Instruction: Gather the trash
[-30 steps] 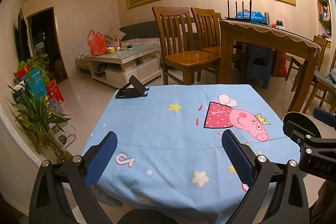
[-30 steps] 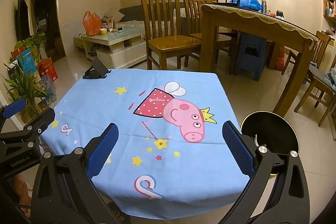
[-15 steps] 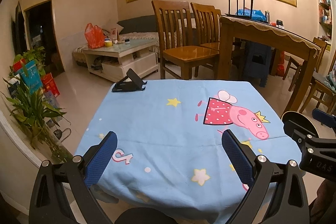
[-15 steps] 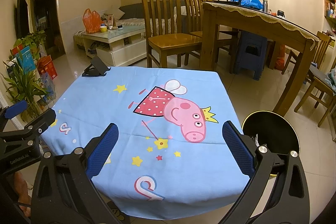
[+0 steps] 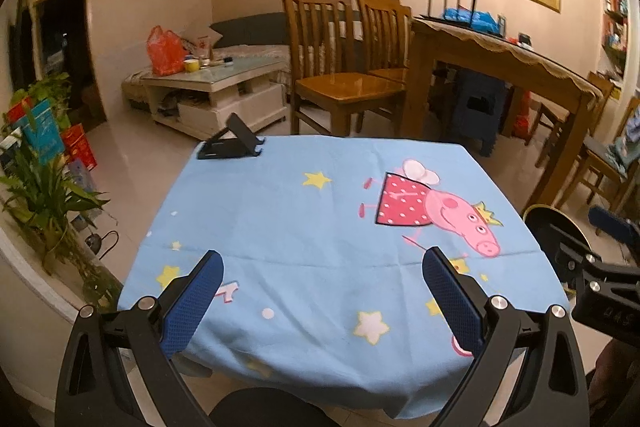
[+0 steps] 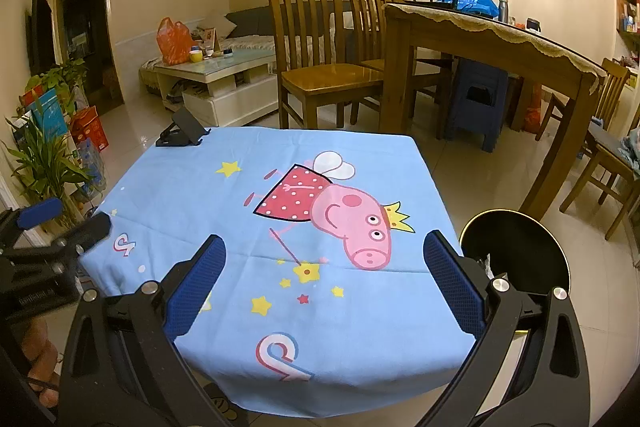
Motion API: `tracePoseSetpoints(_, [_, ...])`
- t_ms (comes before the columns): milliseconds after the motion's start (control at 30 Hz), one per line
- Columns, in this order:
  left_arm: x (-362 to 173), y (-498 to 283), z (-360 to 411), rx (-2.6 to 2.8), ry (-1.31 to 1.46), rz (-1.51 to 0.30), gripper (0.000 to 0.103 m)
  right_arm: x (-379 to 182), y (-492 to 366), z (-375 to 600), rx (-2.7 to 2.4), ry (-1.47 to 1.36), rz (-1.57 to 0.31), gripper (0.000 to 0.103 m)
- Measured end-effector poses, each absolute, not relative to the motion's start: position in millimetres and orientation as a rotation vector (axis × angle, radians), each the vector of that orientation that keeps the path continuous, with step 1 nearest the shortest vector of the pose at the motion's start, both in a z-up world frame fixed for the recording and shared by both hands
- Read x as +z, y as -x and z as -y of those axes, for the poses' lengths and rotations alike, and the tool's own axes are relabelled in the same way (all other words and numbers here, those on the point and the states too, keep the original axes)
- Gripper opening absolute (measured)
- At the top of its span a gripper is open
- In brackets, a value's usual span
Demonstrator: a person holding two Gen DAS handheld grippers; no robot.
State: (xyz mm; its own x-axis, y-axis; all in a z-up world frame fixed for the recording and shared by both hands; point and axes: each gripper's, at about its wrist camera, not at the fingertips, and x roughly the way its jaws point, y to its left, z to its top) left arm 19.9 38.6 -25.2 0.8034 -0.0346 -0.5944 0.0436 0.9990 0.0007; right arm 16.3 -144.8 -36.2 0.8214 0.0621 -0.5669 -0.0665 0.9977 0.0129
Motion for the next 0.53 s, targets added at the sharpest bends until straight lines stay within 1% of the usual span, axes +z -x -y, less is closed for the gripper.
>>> tracePoseSetpoints(167, [-17.8,-14.1,-45.7,0.031,-0.016,-0.583,0.096,-36.9,-16.3,144.0,0.064,0.005,-0.608,0.097])
tracePoseSetpoints(533, [-19.3,-15.2,-43.9,0.048,-0.051,-0.593,0.096,-39.9,-16.5,143.4,0.067,0.003,-0.626,0.097])
